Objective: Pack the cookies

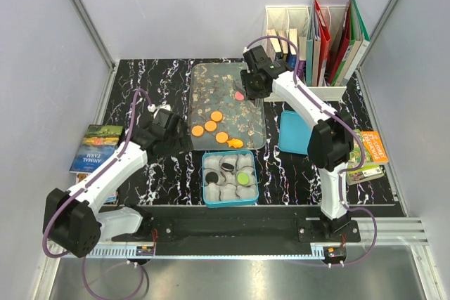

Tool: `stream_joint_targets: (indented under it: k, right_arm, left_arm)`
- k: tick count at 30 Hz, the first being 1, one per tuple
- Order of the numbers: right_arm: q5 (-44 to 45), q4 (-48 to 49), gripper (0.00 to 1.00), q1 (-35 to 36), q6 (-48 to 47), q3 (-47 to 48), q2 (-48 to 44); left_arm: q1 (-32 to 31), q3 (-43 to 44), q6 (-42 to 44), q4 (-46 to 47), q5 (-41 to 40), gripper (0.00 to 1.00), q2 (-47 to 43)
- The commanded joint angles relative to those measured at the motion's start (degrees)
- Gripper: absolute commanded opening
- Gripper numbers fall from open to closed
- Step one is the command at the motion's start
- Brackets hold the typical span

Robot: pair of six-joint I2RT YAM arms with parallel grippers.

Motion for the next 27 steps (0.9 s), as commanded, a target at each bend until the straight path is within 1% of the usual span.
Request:
stream_joint_targets:
  k: [1,15,27]
  right_arm:
    - [-2.28,2.91,0.49,-0.12,-0.01,-1.54,-1.29]
    - [-2.81,6.16,0.48,-0.12,1.66,-10.50,-3.05]
    - [-4.74,6.69,0.47,0.14,2.89,-12.79,-6.74]
  left_arm:
    - [-0.24,1.57,0.74,0.98,1.35,0.99,0.26]
    - [-0.24,1.40,0.65,0.98,1.79,0.99,-0.18]
    - [-0.24,1.66,0.21,1.15,2.23,0.99,0.61]
